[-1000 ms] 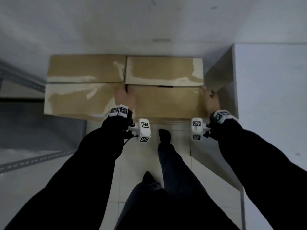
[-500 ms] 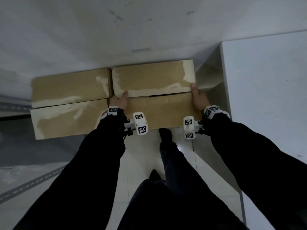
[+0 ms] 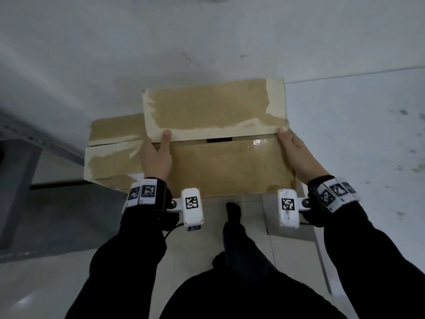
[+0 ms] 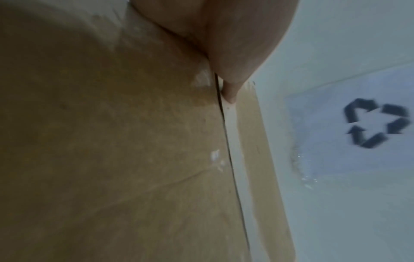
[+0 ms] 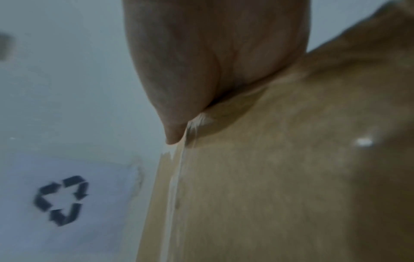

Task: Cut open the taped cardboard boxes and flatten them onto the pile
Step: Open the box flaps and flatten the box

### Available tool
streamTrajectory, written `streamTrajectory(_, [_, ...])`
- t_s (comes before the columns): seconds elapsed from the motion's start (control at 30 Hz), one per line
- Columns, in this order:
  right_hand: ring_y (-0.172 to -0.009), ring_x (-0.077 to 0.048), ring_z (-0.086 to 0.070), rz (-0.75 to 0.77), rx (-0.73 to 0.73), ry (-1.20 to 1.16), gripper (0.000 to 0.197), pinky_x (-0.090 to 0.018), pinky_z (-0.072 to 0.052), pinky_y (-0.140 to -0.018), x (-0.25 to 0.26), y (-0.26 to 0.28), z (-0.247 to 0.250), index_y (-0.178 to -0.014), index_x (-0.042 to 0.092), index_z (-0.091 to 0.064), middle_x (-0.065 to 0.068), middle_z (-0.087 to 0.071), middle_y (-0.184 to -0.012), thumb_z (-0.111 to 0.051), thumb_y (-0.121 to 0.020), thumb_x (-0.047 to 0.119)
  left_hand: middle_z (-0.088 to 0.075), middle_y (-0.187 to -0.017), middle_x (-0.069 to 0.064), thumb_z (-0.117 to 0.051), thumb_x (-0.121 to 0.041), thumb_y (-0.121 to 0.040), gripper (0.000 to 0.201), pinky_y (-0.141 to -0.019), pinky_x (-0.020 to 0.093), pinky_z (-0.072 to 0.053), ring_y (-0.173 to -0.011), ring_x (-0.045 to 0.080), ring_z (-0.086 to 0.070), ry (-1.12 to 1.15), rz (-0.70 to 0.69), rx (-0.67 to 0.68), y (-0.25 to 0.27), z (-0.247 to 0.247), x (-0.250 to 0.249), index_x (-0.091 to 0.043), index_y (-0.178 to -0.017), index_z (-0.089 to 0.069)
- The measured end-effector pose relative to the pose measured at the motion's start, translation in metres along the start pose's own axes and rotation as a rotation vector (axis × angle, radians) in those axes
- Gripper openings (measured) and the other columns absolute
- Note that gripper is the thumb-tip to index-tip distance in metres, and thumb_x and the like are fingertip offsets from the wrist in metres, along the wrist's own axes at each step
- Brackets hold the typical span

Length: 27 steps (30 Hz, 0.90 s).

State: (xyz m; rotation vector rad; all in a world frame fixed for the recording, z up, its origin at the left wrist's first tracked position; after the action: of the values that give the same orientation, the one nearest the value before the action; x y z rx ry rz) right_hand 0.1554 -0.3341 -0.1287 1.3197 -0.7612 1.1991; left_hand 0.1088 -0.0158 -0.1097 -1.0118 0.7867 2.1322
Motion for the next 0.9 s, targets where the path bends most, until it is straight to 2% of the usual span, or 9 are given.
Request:
streamTrajectory(0.13, [-0.117,0.004,-0.053,0.146,-0.003,-0.080,0.043,-0.022,-0.043,-0.100,0.037,0.078,0.022,-0.138,0.037,-0.041,0.022,-0.057,-0.127,-0.039,-0.096,0.047,-0.054,-0.125,0.001,-0.051,-0.049,-0.094,0.049,-0.095,0.032,-0.038,-0.114,0.018,-0.049,0.138,-0.111,-0.013,0.050,0.026,-0.032,-0.015,-0.128,-0.050])
streamTrajectory(0.3, [-0.105,-0.004,-0.063,0.139,-0.165,-0.131,0.031,-0.014,-0.051,-0.077,0.043,0.145,0.096,-0.126,0.031,-0.051,0.014,-0.065,-0.115,-0.050,-0.095,0.032,-0.052,-0.092,-0.014,-0.050,-0.044,-0.096,0.028,-0.067,0.020,-0.034,-0.092,0.011,-0.048,0.244,-0.210,0.108,0.113,-0.012,-0.077,-0.018,-0.108,-0.049])
streamTrajectory(0.37, [-0.094,0.001,-0.065,0.136,-0.266,-0.134,0.031,-0.012,-0.051,-0.069,0.038,0.162,0.138,-0.127,0.028,-0.052,0.015,-0.066,-0.109,-0.050,-0.096,0.031,-0.058,-0.107,-0.004,-0.050,-0.044,-0.095,0.041,-0.081,0.020,-0.040,-0.106,0.018,-0.052,0.256,-0.254,0.163,0.137,-0.045,-0.094,-0.010,-0.118,-0.051])
streamTrajectory(0.43, [-0.085,0.004,-0.066,0.116,-0.335,-0.138,0.033,-0.012,-0.051,-0.064,0.031,0.177,0.184,-0.128,0.028,-0.052,0.016,-0.067,-0.105,-0.050,-0.096,0.031,-0.055,-0.126,0.007,-0.052,-0.046,-0.094,0.055,-0.102,0.034,-0.038,-0.121,0.025,-0.048,0.231,-0.275,0.195,0.165,-0.082,-0.112,-0.003,-0.128,-0.047])
streamTrajectory(0.57, [-0.073,0.004,-0.066,0.043,-0.419,-0.090,0.032,-0.013,-0.051,-0.058,0.001,0.200,0.290,-0.126,0.030,-0.053,0.013,-0.066,-0.098,-0.051,-0.095,0.035,-0.056,-0.099,-0.007,-0.053,-0.037,-0.096,0.028,-0.094,0.033,-0.042,-0.103,0.019,-0.053,0.226,-0.291,0.341,0.221,-0.177,-0.136,-0.012,-0.109,-0.050])
streamTrajectory(0.67, [-0.067,0.006,-0.065,-0.018,-0.452,-0.044,0.025,-0.011,-0.049,-0.053,-0.023,0.204,0.371,-0.119,0.030,-0.055,0.012,-0.065,-0.094,-0.052,-0.094,0.037,-0.056,-0.120,-0.002,-0.052,-0.041,-0.095,0.041,-0.106,0.035,-0.036,-0.118,0.020,-0.050,0.174,-0.268,0.415,0.263,-0.246,-0.151,-0.014,-0.126,-0.049])
streamTrajectory(0.73, [-0.075,-0.002,-0.066,-0.070,-0.454,-0.024,0.027,-0.014,-0.050,-0.054,-0.040,0.202,0.417,-0.116,0.029,-0.056,0.011,-0.065,-0.094,-0.054,-0.093,0.041,-0.043,-0.139,0.000,-0.050,-0.041,-0.097,0.057,-0.108,0.028,-0.027,-0.130,0.017,-0.039,0.144,-0.229,0.443,0.290,-0.287,-0.157,-0.009,-0.142,-0.037])
streamTrajectory(0.83, [-0.084,-0.011,-0.063,-0.127,-0.447,0.020,0.031,-0.025,-0.051,-0.067,-0.058,0.193,0.468,-0.115,0.028,-0.057,0.007,-0.065,-0.097,-0.056,-0.090,0.046,-0.041,-0.122,-0.009,-0.048,-0.038,-0.098,0.053,-0.098,0.022,-0.029,-0.114,0.007,-0.039,0.149,-0.169,0.458,0.316,-0.333,-0.158,-0.006,-0.140,-0.039])
streamTrajectory(0.9, [-0.083,-0.011,-0.063,-0.124,-0.429,0.058,0.028,-0.027,-0.051,-0.071,-0.060,0.180,0.493,-0.112,0.026,-0.058,0.005,-0.065,-0.096,-0.056,-0.091,0.044,-0.053,-0.123,-0.002,-0.049,-0.040,-0.097,0.046,-0.104,0.030,-0.036,-0.118,0.016,-0.048,0.124,-0.169,0.442,0.319,-0.355,-0.160,-0.006,-0.128,-0.050])
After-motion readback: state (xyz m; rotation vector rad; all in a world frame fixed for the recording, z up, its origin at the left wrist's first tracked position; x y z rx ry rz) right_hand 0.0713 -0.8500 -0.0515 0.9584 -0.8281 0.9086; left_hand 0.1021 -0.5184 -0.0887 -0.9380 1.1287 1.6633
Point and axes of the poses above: each hand's wrist, its own y-axis away from the middle knuckle, its own z-axis out of the back of the hand, x = y × z, the point moved 6 cm from there along -y, towards the middle knuckle
